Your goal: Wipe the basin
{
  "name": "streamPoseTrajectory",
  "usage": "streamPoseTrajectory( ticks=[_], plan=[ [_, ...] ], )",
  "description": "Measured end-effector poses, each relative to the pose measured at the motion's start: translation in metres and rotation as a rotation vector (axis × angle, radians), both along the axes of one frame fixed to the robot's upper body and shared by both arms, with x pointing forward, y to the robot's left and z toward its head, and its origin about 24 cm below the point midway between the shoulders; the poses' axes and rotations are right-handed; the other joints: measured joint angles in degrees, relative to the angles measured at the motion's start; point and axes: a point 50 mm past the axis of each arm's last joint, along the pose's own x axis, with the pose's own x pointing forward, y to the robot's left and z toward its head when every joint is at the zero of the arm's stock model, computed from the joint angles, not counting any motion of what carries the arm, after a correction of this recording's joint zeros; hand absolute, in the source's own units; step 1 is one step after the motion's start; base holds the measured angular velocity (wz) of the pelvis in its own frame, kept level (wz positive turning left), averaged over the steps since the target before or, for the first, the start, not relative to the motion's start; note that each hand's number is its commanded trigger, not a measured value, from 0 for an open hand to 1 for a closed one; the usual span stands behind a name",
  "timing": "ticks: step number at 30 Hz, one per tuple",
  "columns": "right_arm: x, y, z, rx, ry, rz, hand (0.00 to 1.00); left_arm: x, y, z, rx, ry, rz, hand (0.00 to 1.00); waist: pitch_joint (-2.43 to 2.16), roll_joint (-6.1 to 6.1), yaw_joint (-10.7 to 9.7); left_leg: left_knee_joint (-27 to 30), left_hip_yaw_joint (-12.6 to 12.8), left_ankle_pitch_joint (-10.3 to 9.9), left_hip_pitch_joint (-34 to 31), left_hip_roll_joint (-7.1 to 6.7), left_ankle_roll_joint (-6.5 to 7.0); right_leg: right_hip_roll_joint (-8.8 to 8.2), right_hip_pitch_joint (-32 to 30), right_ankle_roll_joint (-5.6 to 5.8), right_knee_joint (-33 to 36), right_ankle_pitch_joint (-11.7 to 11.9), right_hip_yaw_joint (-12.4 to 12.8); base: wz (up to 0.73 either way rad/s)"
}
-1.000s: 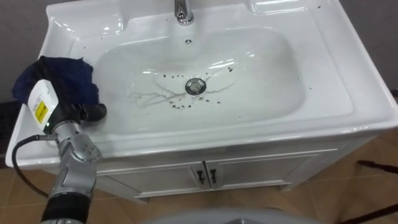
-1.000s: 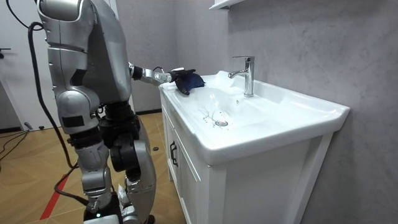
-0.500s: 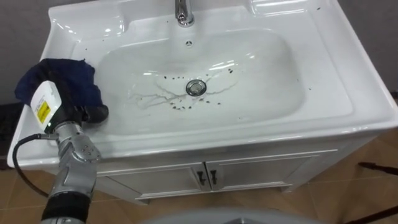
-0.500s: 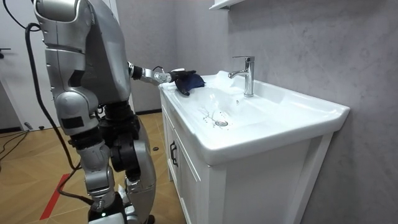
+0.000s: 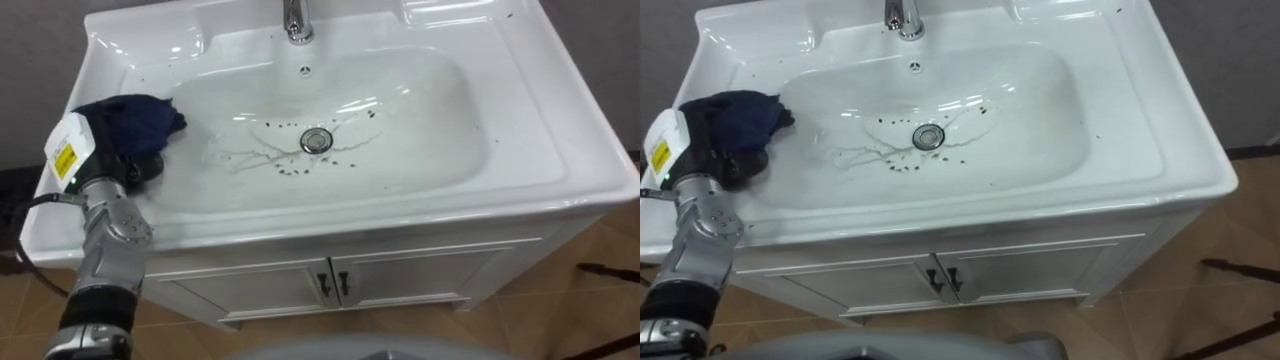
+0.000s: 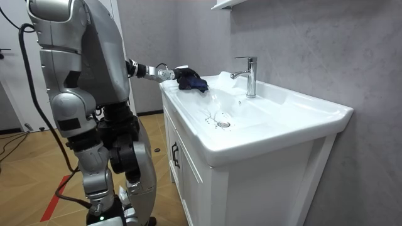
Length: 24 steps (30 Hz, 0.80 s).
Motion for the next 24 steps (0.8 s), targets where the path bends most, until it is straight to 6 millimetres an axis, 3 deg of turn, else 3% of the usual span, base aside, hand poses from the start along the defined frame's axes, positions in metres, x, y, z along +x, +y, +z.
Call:
streamPoseTrajectory(
  ticks=[12, 24],
  plan=[
    [0.005, -0.008, 0.003, -0.037, -0.018, 0.011, 0.00, 0.004, 0.007, -0.001, -0.011, 0.046, 0.000, 1.00, -0.13, 0.37, 0.0, -0.4, 0.1, 0.0, 0.8, -0.29, -0.05, -0.11, 0.1, -0.11, 0.7, -0.8, 0.1, 0.00],
    [0.018, -0.009, 0.003, -0.065, -0.045, 0.036, 0.00, 0.007, 0.005, 0.003, -0.148, -0.032, 0.070, 1.00, -0.41, 1.02, 0.2, -1.0, 0.0, 0.1, 1.1, -0.21, -0.05, -0.30, 0.7, -0.07, 0.5, -0.8, -0.5, 0.01]
  ],
)
